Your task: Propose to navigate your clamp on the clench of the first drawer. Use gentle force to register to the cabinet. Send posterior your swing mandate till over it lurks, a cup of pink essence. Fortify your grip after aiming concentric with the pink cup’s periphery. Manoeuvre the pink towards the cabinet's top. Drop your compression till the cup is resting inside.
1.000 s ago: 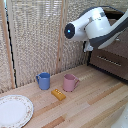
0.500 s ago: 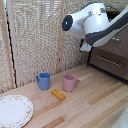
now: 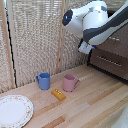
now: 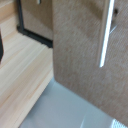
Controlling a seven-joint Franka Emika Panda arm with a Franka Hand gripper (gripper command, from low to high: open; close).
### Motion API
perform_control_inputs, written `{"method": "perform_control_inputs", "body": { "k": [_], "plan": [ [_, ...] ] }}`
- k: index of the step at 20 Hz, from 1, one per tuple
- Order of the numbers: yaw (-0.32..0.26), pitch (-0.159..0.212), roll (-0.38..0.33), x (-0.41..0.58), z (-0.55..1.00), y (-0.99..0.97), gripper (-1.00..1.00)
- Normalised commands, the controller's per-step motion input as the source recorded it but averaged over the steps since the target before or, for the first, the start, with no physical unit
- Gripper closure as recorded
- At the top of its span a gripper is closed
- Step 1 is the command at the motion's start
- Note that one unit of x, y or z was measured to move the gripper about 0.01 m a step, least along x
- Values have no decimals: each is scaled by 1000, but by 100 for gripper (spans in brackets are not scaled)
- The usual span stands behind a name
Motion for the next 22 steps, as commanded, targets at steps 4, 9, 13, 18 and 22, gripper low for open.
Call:
{"method": "perform_control_inputs", "body": {
  "k": [4, 9, 13, 18, 22],
  "plan": [
    [-256, 21, 310, 19, 122, 123, -100],
    [-240, 6, 296, 97, 126, 161, -100],
    [-223, 0, 278, 180, 126, 176, -100],
    [-193, 8, 263, 348, 83, 146, -100],
    [-162, 38, 256, 511, 52, 133, -100]
  ]
}}
